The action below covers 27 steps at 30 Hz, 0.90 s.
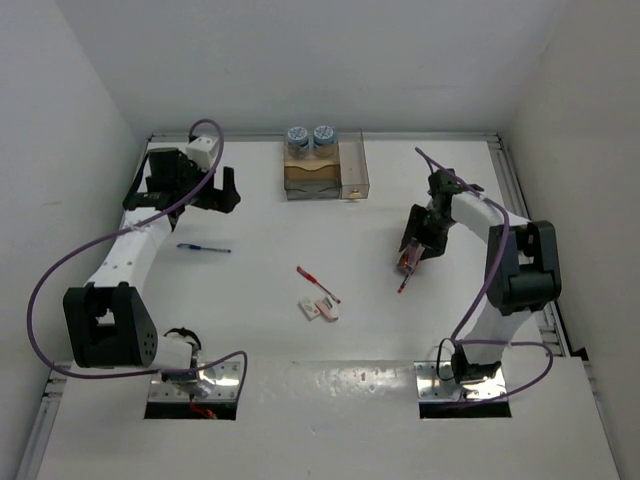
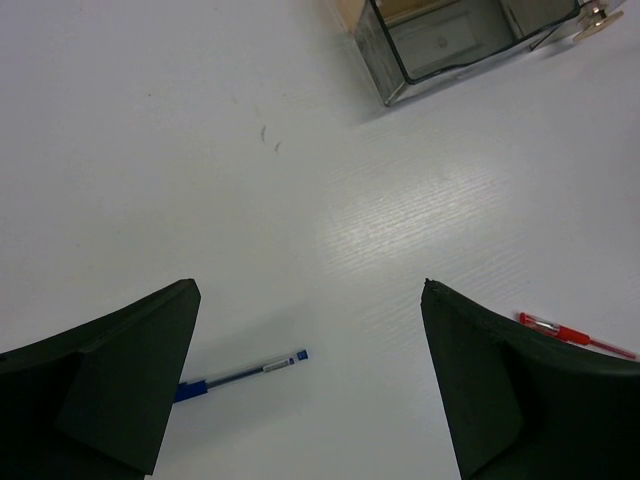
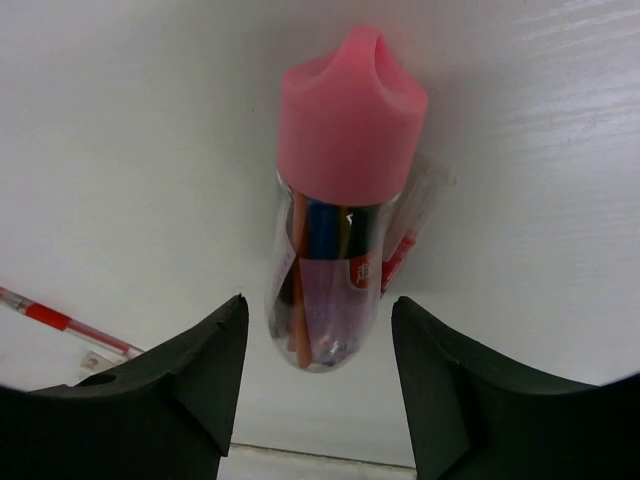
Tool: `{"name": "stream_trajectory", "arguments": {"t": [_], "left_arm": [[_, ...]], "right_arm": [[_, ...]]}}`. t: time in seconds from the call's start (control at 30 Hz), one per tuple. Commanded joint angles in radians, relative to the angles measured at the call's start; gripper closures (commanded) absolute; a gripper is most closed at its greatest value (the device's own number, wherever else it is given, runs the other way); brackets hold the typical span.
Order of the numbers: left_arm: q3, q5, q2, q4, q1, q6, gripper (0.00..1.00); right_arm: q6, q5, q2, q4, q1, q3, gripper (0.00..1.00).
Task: Sort the stationery into containers
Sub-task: Pick up the stationery from the center of the board.
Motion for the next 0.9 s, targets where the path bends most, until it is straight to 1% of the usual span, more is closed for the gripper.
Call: {"name": "stream_trajectory", "arguments": {"t": [0.0,0.2,0.33,0.4,0.43,0.47,0.53,0.57,0.6,0.63,0.8,0.83,0.87], "left_arm": [[-0.008,-0.005,-0.038,0.052,-0.007,-0.012,0.0],[-0.013,-0.007,-0.019,0.056,-0.006,-0.014,0.0],[-0.019,-0.002,-0.012,0.065,-0.007,-0.015,0.0],[-0.02,-0.002,-0.006,0.071,-0.005,-0.015,0.0],[-0.02,0.003,-0.005,0.072,-0.005,-0.015,0.0],[-0.022,0.003,-0.005,0.072,-0.005,-0.017,0.0],[-0.016,0.003,0.001,0.072,-0.005,-0.015,0.0],[-0.014,0.006,0.001,0.071,-0.006,-0.014,0.0],[-0.01,0.004,0.004,0.069,-0.005,-0.014,0.0],[-0.002,0.004,0.004,0.068,-0.005,-0.014,0.0],[0.004,0.024,0.009,0.072,-0.005,-0.012,0.0],[-0.002,0.048,0.008,0.082,-0.005,-0.015,0.0],[-0.008,0.07,0.003,0.091,-0.006,-0.015,0.0]], "right_arm": [[0.022,0.006,0.014,0.045,0.002,0.033,0.42],[-0.001,0.004,0.08,0.088,0.003,0.071,0.46],[0.005,-0.013,0.114,0.089,0.005,0.1,0.55],[0.028,-0.03,0.139,0.091,0.005,0.119,0.67],[0.04,-0.036,0.148,0.089,0.006,0.126,0.67],[0.054,-0.043,0.163,0.089,0.008,0.131,0.74],[0.109,-0.068,0.174,0.089,0.011,0.133,0.82],[0.134,-0.083,0.179,0.092,0.012,0.13,0.94],[0.172,-0.097,0.177,0.092,0.014,0.12,0.98],[0.188,-0.126,0.176,0.091,0.014,0.117,1.0],[0.257,-0.218,0.124,0.103,0.011,0.094,1.0],[0.293,-0.243,0.096,0.124,0.005,0.081,1.0],[0.294,-0.26,0.096,0.125,0.002,0.08,1.0]]}}
